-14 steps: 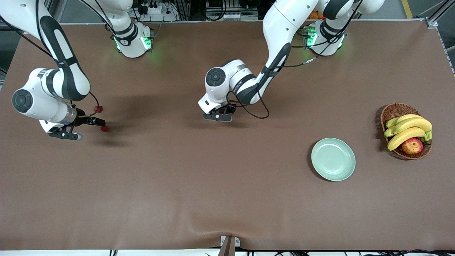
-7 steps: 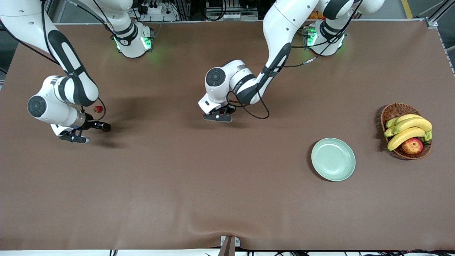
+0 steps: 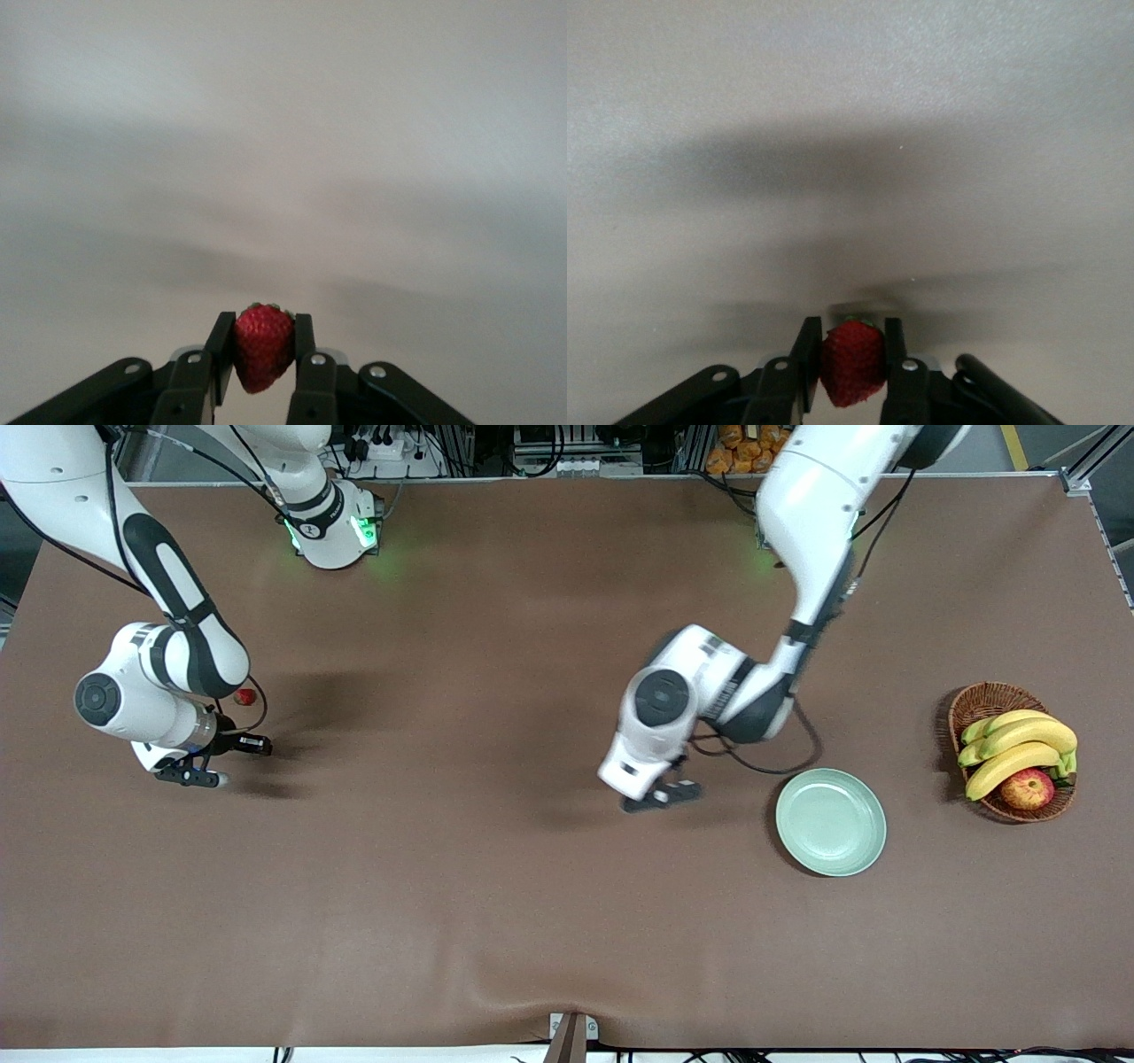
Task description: Collect all strawberries into plate
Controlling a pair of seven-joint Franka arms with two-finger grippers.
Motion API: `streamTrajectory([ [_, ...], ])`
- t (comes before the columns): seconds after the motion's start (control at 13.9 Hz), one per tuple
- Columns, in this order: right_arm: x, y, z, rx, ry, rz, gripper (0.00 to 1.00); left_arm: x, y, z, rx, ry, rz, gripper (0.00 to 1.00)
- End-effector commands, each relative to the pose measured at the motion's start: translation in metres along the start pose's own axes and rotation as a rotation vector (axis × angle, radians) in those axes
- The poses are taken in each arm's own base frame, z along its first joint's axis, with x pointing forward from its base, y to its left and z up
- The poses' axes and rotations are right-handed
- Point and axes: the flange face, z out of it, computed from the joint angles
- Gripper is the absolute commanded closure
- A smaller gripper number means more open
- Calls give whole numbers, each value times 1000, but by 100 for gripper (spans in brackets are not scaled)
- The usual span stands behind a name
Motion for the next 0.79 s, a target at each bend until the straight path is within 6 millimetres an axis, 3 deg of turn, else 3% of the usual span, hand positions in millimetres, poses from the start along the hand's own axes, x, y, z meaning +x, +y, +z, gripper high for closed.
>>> streamTrajectory([
  [0.0, 29, 2, -63, 3, -81, -28, 100, 50, -70, 0, 73, 24, -83, 98],
  [0.22, 41, -6, -110, 5, -104, -12, 100, 98, -142, 0, 88, 27, -157, 98],
  [0.36, 50, -26, -145, -9, -113, 17, 100, 121, -184, 2, 88, 13, -159, 97],
  [0.58, 54, -71, -176, -29, -108, 70, 100, 133, -219, 20, 94, -12, -155, 96],
  [0.72, 52, -104, -181, 13, -106, 132, 100, 138, -233, 29, 94, -22, -158, 91],
])
